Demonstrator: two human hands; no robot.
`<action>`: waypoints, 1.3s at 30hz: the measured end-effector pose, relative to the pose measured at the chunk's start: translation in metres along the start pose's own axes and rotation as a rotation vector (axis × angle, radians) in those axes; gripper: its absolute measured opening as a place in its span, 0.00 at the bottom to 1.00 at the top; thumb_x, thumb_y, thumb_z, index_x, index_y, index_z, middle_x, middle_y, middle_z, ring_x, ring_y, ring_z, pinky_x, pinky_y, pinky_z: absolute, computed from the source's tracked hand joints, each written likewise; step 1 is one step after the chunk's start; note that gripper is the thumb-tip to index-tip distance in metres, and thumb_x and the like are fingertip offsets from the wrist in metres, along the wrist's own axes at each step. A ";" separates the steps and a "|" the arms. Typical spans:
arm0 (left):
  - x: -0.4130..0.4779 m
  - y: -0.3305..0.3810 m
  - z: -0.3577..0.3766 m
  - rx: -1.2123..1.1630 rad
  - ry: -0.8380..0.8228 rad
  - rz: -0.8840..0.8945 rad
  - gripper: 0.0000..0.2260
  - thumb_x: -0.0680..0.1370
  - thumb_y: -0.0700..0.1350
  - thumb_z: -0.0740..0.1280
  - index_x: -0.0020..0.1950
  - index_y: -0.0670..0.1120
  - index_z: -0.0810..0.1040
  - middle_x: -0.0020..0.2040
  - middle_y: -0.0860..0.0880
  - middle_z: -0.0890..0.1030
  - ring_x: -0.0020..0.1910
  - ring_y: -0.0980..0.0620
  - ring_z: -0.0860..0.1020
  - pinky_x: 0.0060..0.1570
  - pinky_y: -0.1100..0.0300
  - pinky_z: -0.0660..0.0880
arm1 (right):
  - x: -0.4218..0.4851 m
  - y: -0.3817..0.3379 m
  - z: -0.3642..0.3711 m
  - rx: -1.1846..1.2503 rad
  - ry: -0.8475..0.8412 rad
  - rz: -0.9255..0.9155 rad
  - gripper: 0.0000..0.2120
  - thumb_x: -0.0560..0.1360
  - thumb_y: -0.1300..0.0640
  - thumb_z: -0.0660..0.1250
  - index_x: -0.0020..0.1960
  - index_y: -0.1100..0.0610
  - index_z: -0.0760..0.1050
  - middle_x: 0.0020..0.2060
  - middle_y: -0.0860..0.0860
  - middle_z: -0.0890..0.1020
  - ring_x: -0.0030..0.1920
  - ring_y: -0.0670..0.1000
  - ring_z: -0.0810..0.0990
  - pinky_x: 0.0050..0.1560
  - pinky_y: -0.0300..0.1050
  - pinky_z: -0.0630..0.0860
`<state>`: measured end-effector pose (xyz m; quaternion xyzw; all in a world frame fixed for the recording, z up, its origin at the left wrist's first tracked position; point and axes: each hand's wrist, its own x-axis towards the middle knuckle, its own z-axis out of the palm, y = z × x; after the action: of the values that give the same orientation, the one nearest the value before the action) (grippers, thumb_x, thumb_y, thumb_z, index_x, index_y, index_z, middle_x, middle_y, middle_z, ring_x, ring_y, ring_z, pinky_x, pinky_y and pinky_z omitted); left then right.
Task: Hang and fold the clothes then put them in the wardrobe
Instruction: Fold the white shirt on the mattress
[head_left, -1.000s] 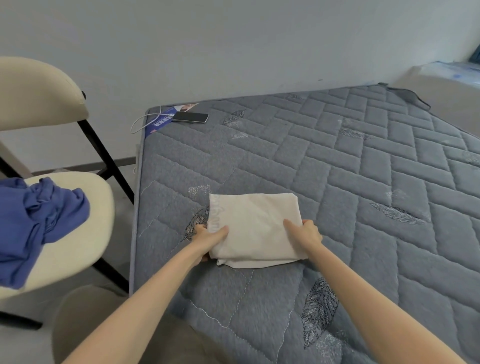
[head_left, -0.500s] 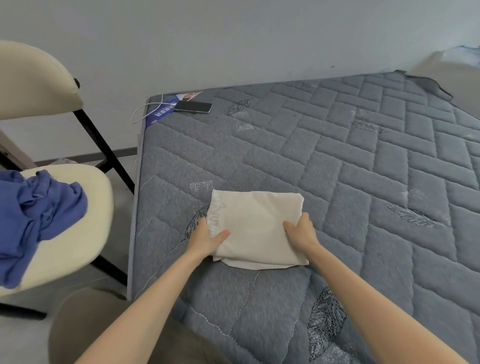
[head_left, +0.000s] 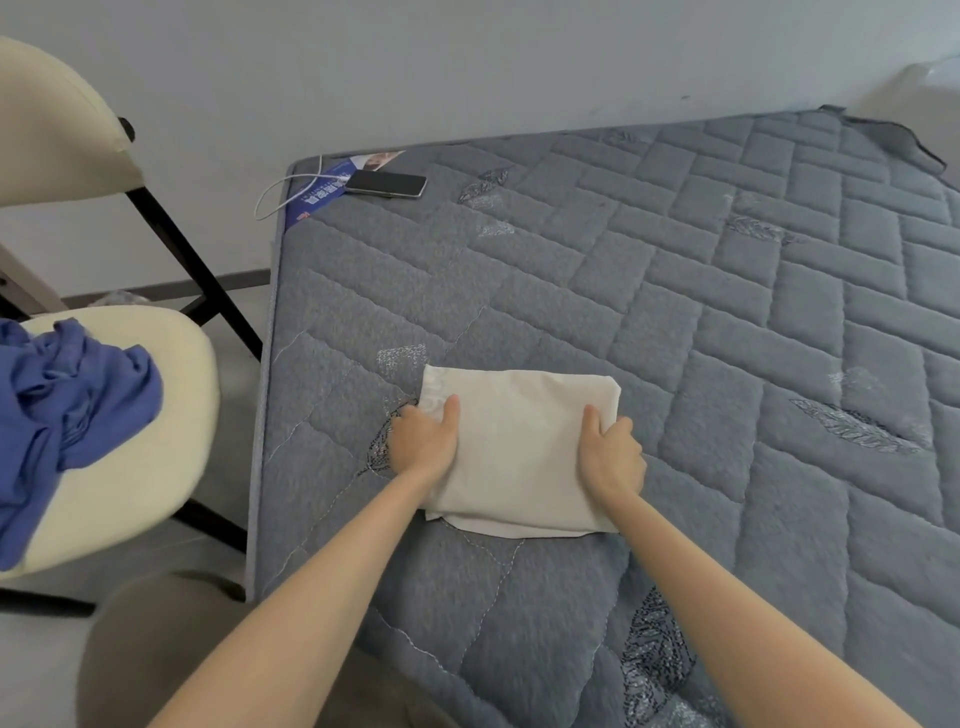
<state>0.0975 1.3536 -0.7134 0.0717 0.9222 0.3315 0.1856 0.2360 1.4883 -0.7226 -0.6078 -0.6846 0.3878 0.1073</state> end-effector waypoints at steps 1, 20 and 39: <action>-0.001 -0.002 0.002 0.018 0.028 0.011 0.30 0.78 0.62 0.57 0.62 0.34 0.70 0.61 0.38 0.75 0.60 0.39 0.74 0.54 0.52 0.69 | -0.001 0.002 0.002 0.002 0.022 -0.020 0.20 0.80 0.41 0.50 0.52 0.59 0.64 0.50 0.57 0.77 0.47 0.58 0.72 0.46 0.51 0.67; -0.002 -0.023 -0.025 -0.604 -0.076 -0.066 0.13 0.70 0.57 0.73 0.43 0.49 0.77 0.43 0.53 0.81 0.40 0.55 0.79 0.35 0.63 0.74 | -0.010 -0.019 -0.008 0.273 -0.060 -0.281 0.20 0.80 0.45 0.56 0.47 0.63 0.71 0.37 0.51 0.77 0.36 0.47 0.73 0.35 0.41 0.66; -0.051 -0.114 -0.328 -0.607 0.713 0.159 0.12 0.76 0.56 0.67 0.50 0.49 0.71 0.42 0.59 0.76 0.40 0.64 0.73 0.36 0.65 0.66 | -0.207 -0.252 0.074 0.442 -0.411 -0.850 0.11 0.80 0.45 0.56 0.48 0.52 0.68 0.38 0.45 0.76 0.39 0.43 0.74 0.35 0.40 0.66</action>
<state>0.0158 1.0610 -0.5378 -0.0338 0.7817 0.6030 -0.1557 0.0506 1.2787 -0.5389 -0.1503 -0.7798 0.5564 0.2444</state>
